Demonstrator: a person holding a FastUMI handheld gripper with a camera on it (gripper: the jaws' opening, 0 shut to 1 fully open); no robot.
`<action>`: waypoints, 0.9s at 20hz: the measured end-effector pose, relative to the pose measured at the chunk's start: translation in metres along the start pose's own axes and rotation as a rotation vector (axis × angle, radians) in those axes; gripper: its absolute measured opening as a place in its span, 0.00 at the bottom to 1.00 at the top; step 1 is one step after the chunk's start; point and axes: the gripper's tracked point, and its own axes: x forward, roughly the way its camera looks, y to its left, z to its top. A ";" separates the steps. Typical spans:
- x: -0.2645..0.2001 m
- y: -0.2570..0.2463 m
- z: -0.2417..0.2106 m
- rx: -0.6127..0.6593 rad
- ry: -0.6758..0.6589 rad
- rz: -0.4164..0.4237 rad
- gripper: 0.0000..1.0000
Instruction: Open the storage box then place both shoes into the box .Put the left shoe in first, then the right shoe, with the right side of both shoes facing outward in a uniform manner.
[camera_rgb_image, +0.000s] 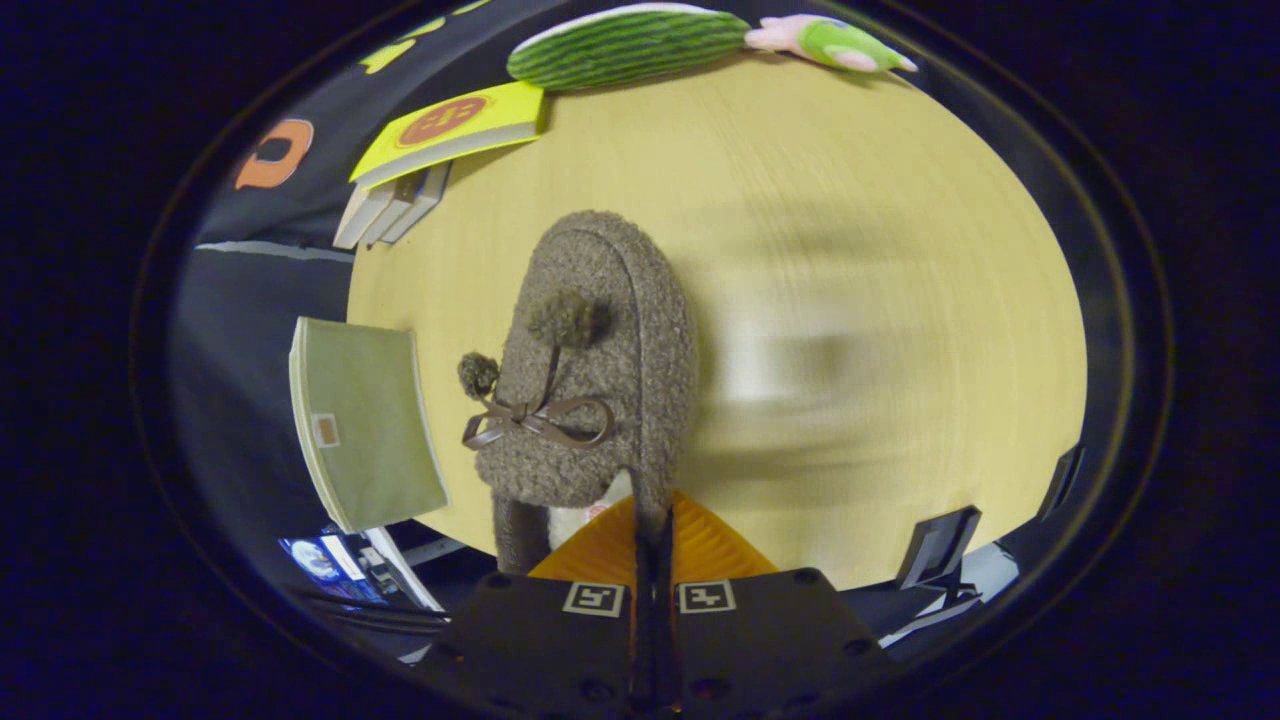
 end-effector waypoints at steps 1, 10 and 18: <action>-0.006 0.020 0.000 -0.006 -0.005 0.021 0.06; -0.049 0.194 -0.015 -0.074 -0.059 0.145 0.06; -0.030 0.345 -0.034 -0.219 -0.050 0.148 0.06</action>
